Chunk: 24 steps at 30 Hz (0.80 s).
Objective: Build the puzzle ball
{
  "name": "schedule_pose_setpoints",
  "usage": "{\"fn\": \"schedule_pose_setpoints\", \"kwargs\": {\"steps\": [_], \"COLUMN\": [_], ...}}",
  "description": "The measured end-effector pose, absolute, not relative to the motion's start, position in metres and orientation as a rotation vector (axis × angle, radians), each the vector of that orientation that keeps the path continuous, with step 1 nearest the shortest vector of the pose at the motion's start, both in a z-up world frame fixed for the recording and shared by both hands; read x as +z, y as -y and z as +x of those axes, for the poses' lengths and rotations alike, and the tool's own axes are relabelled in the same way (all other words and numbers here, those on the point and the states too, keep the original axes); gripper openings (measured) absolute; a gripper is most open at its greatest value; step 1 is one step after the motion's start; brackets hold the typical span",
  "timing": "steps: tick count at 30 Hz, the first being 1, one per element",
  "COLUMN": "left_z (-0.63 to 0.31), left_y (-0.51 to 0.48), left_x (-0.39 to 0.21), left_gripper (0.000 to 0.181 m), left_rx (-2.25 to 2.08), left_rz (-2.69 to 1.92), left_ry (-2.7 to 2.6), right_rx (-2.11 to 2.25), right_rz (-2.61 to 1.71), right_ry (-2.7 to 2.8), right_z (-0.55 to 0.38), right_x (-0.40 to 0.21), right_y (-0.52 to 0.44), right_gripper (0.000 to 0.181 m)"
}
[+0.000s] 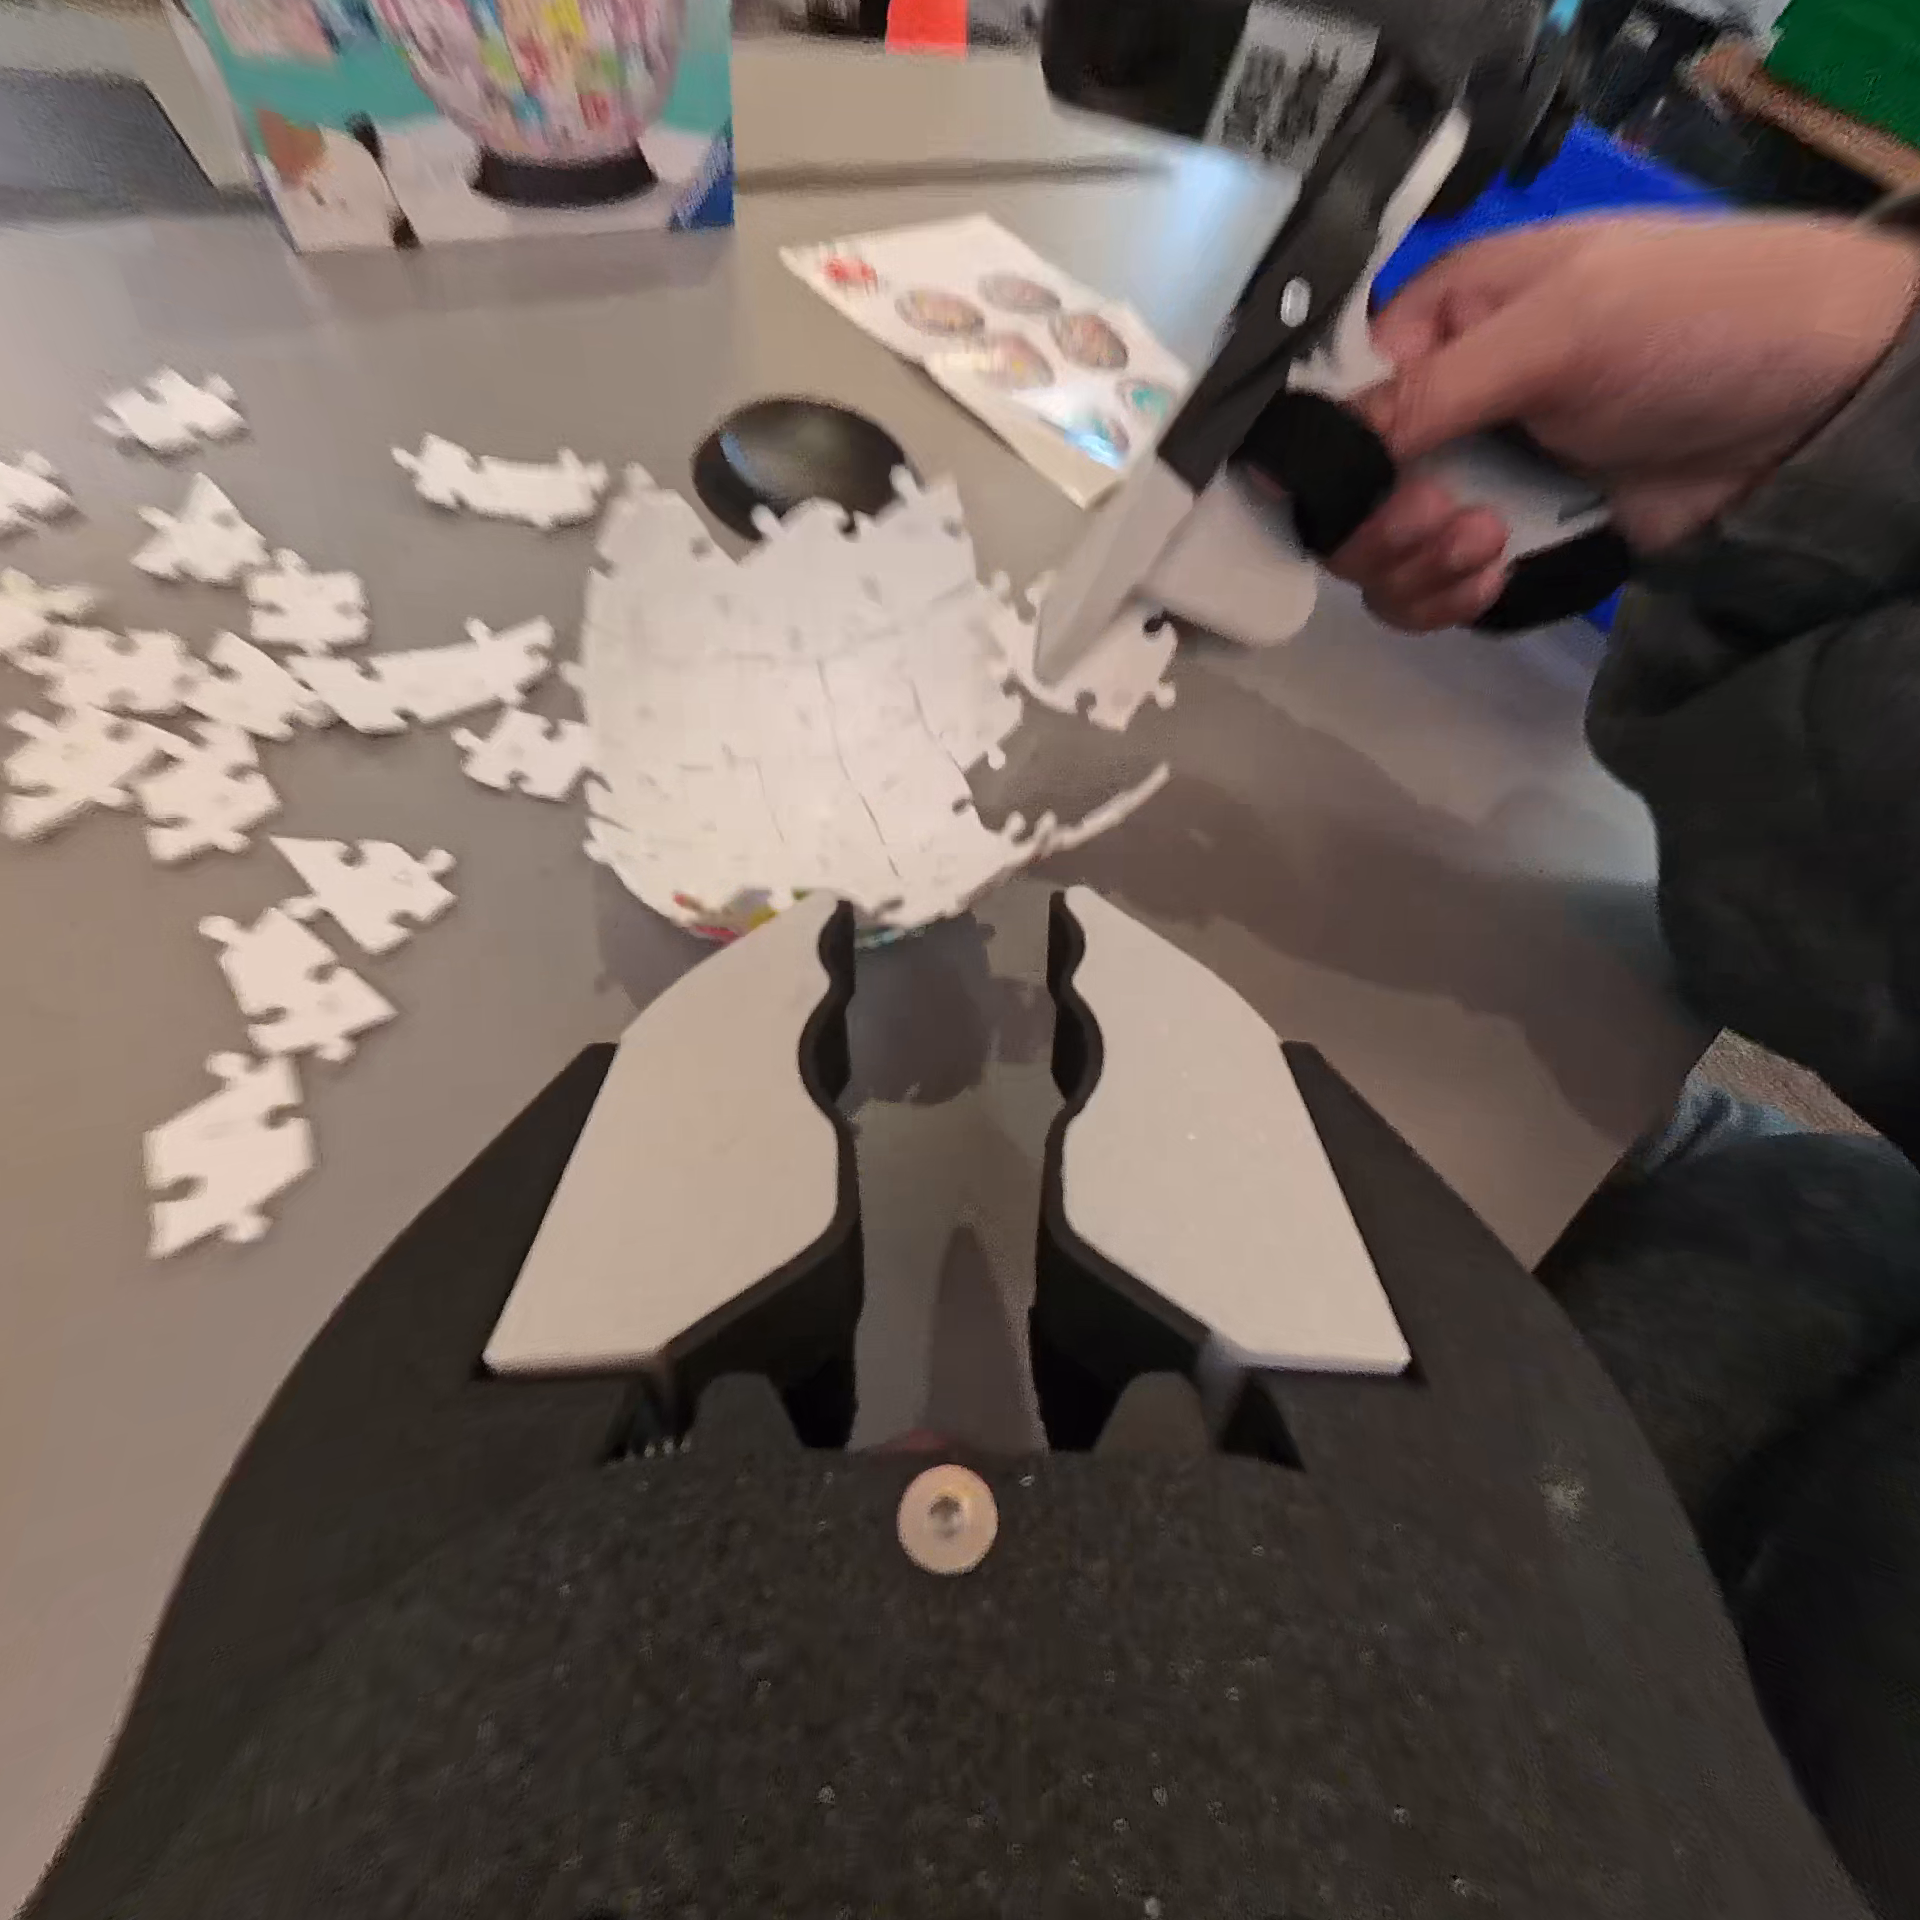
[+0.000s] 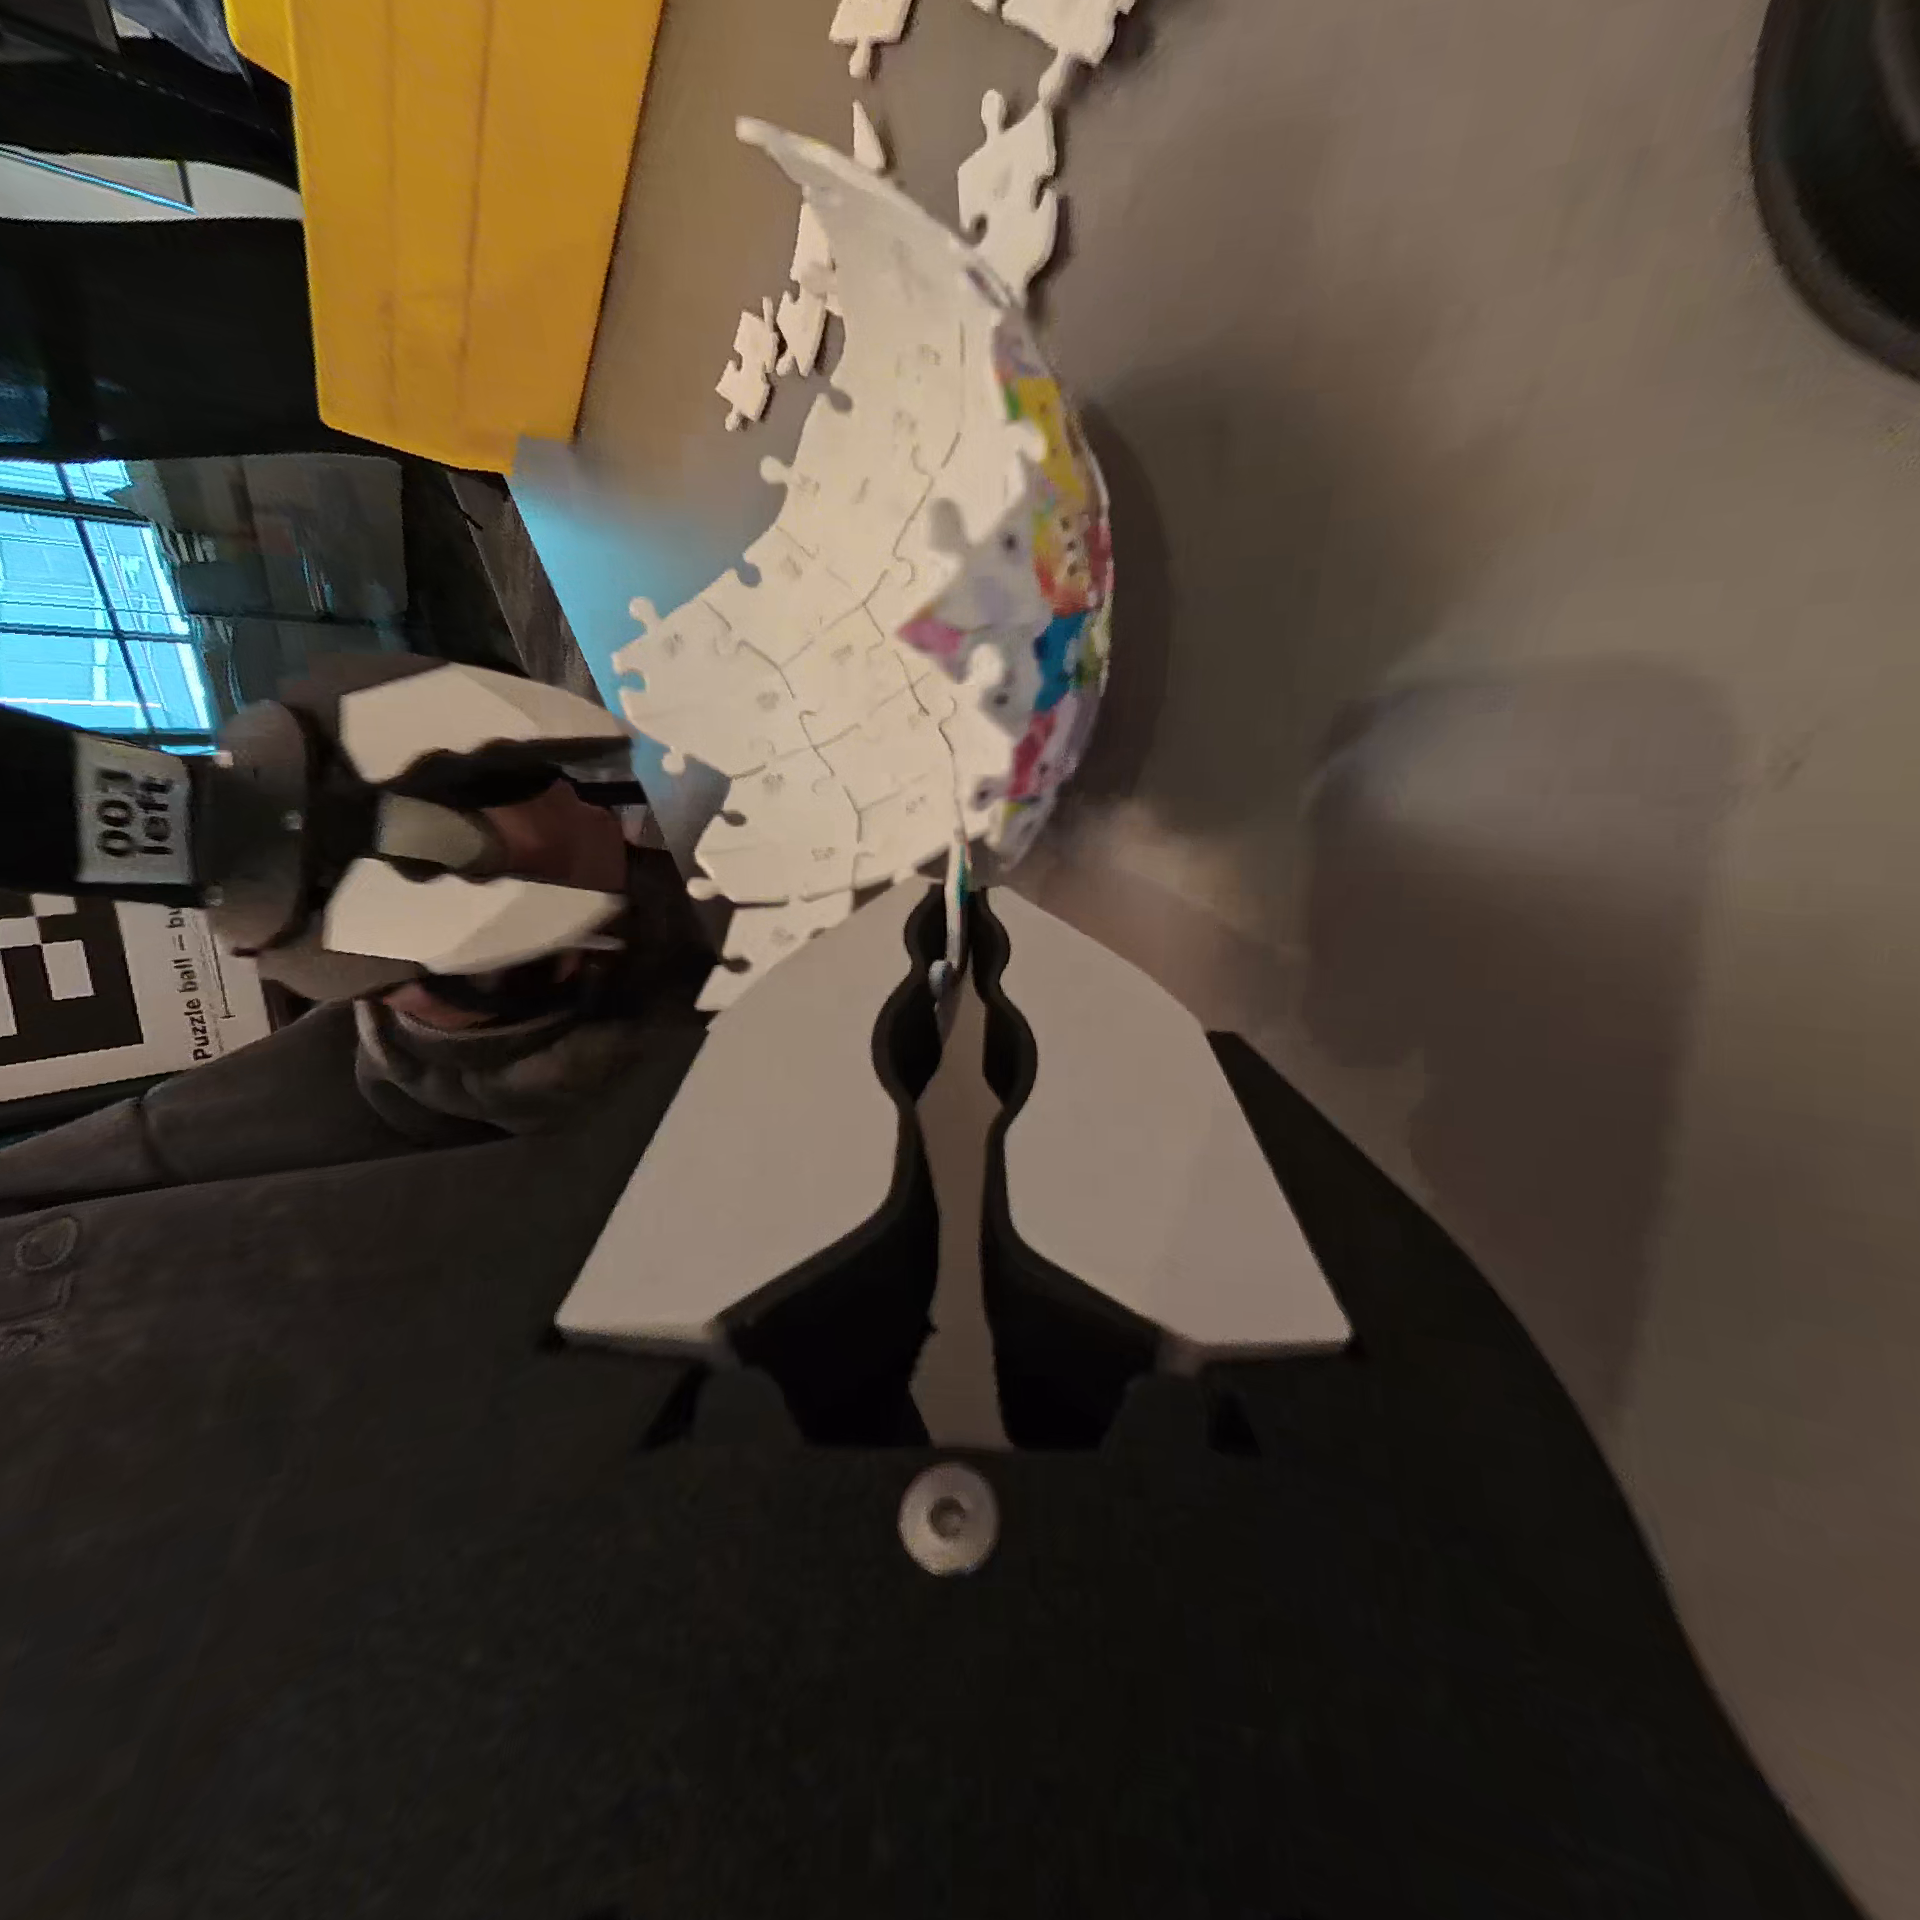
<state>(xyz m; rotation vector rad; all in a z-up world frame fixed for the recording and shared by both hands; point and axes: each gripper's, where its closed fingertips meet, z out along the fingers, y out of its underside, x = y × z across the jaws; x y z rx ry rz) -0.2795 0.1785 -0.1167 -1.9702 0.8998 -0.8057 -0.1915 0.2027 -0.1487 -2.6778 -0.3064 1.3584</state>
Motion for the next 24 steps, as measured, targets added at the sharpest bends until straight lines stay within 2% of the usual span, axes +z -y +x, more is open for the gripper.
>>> {"fn": "schedule_pose_setpoints", "kwargs": {"steps": [4, 6, 9, 14, 20, 24], "left_z": [-0.315, -0.322, -0.305, -0.284, -0.275, -0.273], "left_y": [-0.208, -0.233, -0.251, -0.268, -0.256, -0.254], "left_x": [-0.068, -0.065, -0.097, -0.159, -0.175, -0.172], "left_gripper": [0.032, 0.032, 0.042, 0.045, 0.042, 0.014], "left_rx": [-0.836, -0.847, -0.941, -0.962, -1.121, -1.183], "left_rz": [-1.866, -1.968, -2.235, -2.524, -2.591, -2.556], "left_ry": [-0.824, -0.839, -0.997, -1.06, -1.024, -0.982], "right_rx": [1.347, 1.341, 1.315, 1.266, 1.227, 1.255], "right_rz": [-2.657, -2.651, -2.637, -2.605, -2.547, -2.543], "right_ry": [0.295, 0.301, 0.32, 0.361, 0.448, 0.467], "right_z": [-0.192, -0.194, -0.196, -0.195, -0.196, -0.201], "right_x": [-0.153, -0.156, -0.157, -0.154, -0.154, -0.158], "right_y": [-0.202, -0.203, -0.207, -0.214, -0.214, -0.212], "right_gripper": [0.003, 0.003, 0.003, 0.003, 0.003, 0.003]}}
